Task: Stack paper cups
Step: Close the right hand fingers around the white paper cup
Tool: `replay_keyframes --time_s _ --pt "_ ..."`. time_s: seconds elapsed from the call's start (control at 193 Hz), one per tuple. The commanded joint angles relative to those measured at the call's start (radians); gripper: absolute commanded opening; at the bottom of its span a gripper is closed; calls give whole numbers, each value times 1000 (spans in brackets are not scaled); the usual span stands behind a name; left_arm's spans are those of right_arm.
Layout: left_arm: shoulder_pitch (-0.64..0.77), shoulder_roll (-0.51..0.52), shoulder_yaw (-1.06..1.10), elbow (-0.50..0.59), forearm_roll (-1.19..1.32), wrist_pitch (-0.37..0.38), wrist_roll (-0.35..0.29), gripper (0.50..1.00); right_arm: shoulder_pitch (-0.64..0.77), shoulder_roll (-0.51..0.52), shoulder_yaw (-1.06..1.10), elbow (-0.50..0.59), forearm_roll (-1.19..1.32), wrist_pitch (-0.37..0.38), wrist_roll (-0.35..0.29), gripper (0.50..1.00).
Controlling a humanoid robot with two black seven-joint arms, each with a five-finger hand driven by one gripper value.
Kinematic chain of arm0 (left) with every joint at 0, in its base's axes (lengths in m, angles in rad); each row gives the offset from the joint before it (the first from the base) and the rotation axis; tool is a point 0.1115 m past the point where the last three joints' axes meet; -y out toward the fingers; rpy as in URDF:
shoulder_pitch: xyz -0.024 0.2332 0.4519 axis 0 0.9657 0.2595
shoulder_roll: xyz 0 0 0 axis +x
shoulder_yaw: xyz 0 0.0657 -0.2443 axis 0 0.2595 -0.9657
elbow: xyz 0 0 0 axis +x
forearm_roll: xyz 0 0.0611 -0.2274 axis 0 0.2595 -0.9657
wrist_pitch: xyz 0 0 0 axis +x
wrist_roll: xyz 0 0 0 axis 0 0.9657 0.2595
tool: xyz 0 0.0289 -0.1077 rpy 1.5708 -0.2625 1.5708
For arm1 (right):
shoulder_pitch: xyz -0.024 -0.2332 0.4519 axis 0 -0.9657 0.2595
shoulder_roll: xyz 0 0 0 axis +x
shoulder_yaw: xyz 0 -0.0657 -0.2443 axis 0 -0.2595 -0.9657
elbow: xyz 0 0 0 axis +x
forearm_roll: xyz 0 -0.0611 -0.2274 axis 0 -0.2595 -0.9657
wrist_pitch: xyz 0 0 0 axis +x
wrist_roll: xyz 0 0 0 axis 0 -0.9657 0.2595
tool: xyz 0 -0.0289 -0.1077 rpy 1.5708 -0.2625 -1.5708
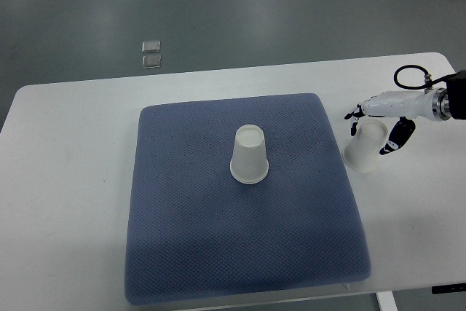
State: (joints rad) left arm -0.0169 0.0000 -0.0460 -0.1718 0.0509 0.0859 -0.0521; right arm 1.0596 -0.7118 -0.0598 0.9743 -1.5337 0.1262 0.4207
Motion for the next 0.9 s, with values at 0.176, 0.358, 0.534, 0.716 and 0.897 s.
replay_keyframes --time_s 0.176,0.358,0.534,0.716,0.897 --pt "0 0 0 0 0 0 0 1000 -32 14 0 -22 -8 -50 -5 870" --pt "0 0 0 0 0 0 0 1000 -43 22 0 -25 -13 -51 -5 791" --pt "0 0 0 0 0 0 0 1000 -41 20 0 -34 -13 -50 -5 660" --pt "0 0 0 0 0 0 0 1000 -38 20 0 -36 -14 -46 -5 615" --pt "0 0 0 0 0 0 0 1000 -24 20 0 -36 -13 -43 -5 615"
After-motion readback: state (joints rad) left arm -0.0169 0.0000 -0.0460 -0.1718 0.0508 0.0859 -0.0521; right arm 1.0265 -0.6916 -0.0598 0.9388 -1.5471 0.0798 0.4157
